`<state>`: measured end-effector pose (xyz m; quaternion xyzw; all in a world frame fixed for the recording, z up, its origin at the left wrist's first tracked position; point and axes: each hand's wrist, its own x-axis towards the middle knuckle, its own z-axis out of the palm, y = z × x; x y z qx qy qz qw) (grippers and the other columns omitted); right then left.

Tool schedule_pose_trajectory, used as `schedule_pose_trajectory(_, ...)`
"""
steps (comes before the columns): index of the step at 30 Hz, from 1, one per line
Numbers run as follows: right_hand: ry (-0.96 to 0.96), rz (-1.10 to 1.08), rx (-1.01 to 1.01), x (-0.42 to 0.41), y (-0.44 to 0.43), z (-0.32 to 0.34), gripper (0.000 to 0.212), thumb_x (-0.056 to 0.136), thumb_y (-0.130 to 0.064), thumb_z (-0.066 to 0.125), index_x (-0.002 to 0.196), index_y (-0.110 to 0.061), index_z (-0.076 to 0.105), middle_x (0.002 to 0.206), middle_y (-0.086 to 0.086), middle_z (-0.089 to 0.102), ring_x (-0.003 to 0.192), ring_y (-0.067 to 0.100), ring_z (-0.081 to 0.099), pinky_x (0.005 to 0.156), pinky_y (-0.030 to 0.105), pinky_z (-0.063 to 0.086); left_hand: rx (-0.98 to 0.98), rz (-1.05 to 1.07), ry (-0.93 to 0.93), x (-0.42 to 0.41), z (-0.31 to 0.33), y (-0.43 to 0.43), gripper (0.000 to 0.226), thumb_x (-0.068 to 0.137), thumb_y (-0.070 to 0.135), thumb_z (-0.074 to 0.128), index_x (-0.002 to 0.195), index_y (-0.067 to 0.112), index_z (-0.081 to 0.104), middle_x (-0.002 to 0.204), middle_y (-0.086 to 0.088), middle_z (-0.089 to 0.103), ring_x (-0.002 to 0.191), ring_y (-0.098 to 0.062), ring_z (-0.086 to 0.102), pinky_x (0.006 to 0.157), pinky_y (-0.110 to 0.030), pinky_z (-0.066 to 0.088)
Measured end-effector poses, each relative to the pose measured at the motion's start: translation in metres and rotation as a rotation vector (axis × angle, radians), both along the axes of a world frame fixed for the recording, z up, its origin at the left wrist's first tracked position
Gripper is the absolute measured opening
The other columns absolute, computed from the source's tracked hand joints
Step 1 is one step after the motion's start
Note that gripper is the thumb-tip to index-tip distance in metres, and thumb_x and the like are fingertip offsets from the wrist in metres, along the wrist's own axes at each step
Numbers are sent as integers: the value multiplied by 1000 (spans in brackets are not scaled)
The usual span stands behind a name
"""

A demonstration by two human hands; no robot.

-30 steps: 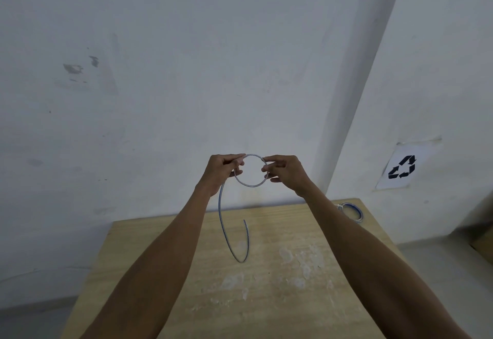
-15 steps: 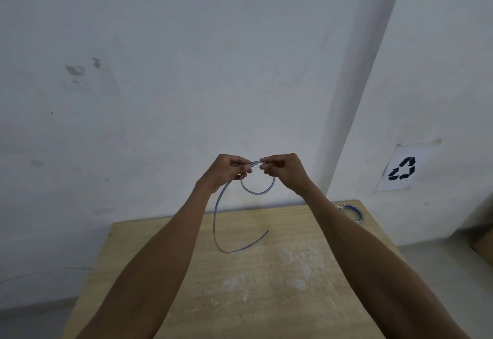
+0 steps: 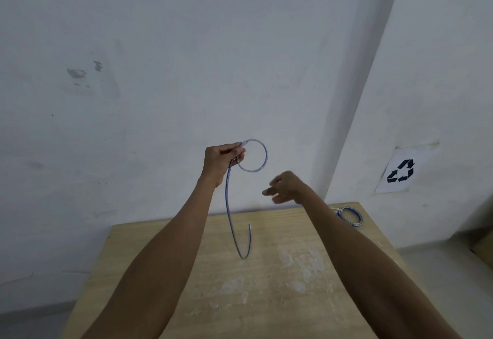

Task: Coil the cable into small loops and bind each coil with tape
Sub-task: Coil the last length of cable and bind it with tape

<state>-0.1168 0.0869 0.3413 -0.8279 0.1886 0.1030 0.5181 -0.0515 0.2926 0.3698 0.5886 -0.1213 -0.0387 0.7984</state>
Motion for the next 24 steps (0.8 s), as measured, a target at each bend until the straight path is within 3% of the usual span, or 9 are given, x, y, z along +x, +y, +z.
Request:
schedule_pose_trajectory(4,324,-78,581,-5,25,-12,65,98,-21,68,139,17,34,140,36,49,70,42,76,49,28,60,-123,75,28,0,8,-16,27,92,-7,68,118,-13,68,95,-20,73,79,-24,72,87,-34,63)
schedule_pose_trajectory(7,357,-235,964,-2,39,-18,63,96,-14,70,143,-1,31,145,39,41,99,52,70,58,40,64,-156,87,56,-2,11,-28,26,92,-5,70,117,-12,69,97,-20,73,82,-26,71,88,-36,63)
schedule_pose_trajectory(9,276,-378,1076,-1,45,-21,62,89,1,74,141,0,39,143,39,40,114,54,62,63,48,64,-141,62,59,-4,10,-31,24,92,-4,70,116,-11,70,97,-20,73,80,-26,71,87,-37,63)
schedule_pose_trajectory(12,65,-543,1084,-2,46,-21,32,87,20,64,116,10,56,143,31,43,125,45,57,89,46,61,-77,18,52,-5,6,-24,22,94,1,70,114,-9,72,97,-20,74,79,-24,73,82,-35,63)
schedule_pose_trajectory(14,22,-619,1070,-1,41,-22,6,95,17,54,93,11,56,126,26,56,119,36,63,103,39,53,19,14,24,-5,6,-16,23,95,4,70,114,-8,73,97,-19,75,79,-21,72,79,-35,64)
schedule_pose_trajectory(17,-115,-667,962,-1,24,-23,11,97,12,52,102,6,59,106,21,65,83,25,68,78,30,60,170,22,-26,-2,5,-1,23,95,5,69,115,-5,73,94,-16,75,73,-16,70,76,-33,64)
schedule_pose_trajectory(19,-249,-661,892,0,18,-22,27,94,14,55,118,5,56,105,24,66,77,22,66,66,28,62,242,0,-52,-1,1,10,24,96,4,69,118,-5,72,96,-16,76,74,-16,71,73,-29,63)
schedule_pose_trajectory(22,-434,-684,846,-4,17,-13,64,88,19,61,144,-3,40,99,27,65,76,27,64,84,40,62,301,-58,-60,1,-6,20,26,94,2,71,119,-4,72,97,-17,77,76,-19,72,74,-28,62)
schedule_pose_trajectory(24,-464,-648,749,-4,18,-4,52,87,17,63,126,-14,46,98,25,63,76,28,64,80,38,62,340,-96,-66,0,-9,20,26,92,-1,71,119,-3,72,97,-16,77,77,-19,73,77,-29,62)
